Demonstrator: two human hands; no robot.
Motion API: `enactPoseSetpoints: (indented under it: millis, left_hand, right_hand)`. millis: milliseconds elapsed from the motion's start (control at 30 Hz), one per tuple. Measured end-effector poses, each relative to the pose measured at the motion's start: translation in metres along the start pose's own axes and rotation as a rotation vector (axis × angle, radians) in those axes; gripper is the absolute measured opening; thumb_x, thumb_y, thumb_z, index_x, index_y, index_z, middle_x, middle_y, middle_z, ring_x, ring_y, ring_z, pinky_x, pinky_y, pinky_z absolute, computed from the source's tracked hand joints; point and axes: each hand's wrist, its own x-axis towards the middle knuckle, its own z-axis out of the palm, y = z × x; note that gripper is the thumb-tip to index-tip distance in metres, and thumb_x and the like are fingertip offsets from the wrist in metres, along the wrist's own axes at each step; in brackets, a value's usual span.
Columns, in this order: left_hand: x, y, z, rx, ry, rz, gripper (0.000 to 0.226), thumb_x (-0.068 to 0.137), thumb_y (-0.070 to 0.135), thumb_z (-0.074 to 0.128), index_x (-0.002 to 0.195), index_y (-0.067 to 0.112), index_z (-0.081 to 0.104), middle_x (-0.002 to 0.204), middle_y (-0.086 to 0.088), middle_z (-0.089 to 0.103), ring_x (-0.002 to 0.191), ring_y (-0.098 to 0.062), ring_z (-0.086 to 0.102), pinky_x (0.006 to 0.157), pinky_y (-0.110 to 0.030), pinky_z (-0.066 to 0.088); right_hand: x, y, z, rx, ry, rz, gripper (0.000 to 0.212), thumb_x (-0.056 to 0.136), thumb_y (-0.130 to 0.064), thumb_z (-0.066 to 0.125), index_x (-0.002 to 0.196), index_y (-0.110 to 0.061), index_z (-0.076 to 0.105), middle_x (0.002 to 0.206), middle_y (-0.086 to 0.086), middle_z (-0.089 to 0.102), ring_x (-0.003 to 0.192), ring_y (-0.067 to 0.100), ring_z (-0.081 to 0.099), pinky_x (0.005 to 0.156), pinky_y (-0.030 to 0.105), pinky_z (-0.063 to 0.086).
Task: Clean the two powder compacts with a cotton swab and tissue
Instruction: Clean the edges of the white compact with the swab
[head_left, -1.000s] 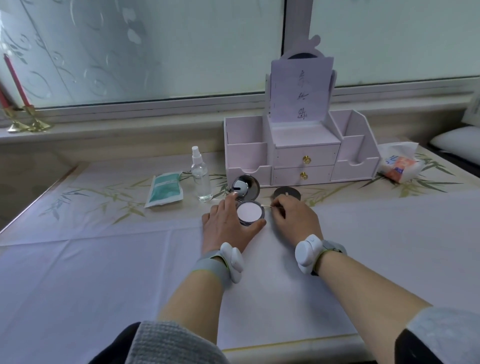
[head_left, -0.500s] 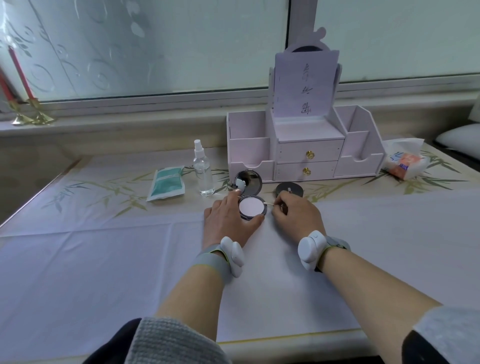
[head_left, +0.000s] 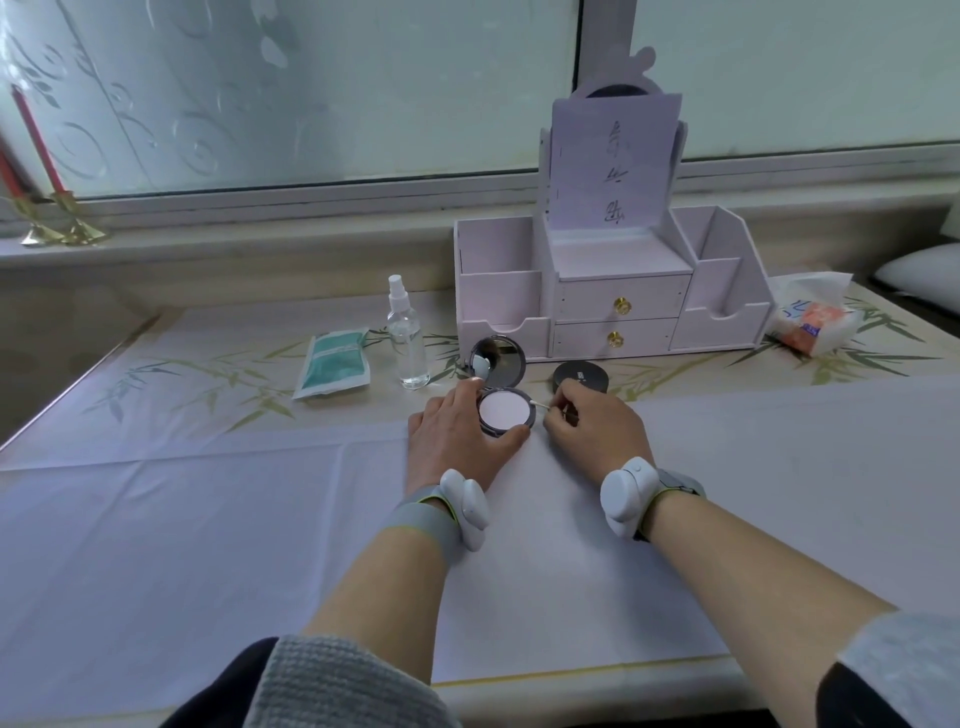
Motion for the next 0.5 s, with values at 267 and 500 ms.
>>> enactPoseSetpoints:
  millis: [267, 500]
  left_hand:
    - [0.0002, -0.0001, -0.0005, -0.001, 0.003, -0.001, 0.072, 0.076, 0.069, 0.064, 0.134, 0.031, 0.046, 0.131, 0.01, 0.061, 0.126, -0.02, 0.048, 0.1, -0.036, 0.031]
    - [-0.0016, 0.0012, -0.0024, -0.024, 0.001, -0.005, 0.064, 0.077, 0.06, 0.066, 0.131, 0.032, 0.047, 0.128, 0.01, 0.061, 0.122, -0.021, 0.049, 0.1, -0.035, 0.031]
  right_hand:
    - [-0.0049, 0.0028, -0.0005, 0.117, -0.069, 0.017, 0.016, 0.076, -0.041, 0.057, 0.074, -0.025, 0.054, 0.064, -0.009, 0.06, 0.064, 0.013, 0.054, 0.058, 0.027, 0.043]
    - [-0.0041, 0.0028, 0.0, 0.069, -0.018, 0.043, 0.008, 0.085, -0.028, 0.053, 0.08, -0.023, 0.054, 0.07, -0.004, 0.061, 0.07, 0.024, 0.054, 0.061, 0.031, 0.043]
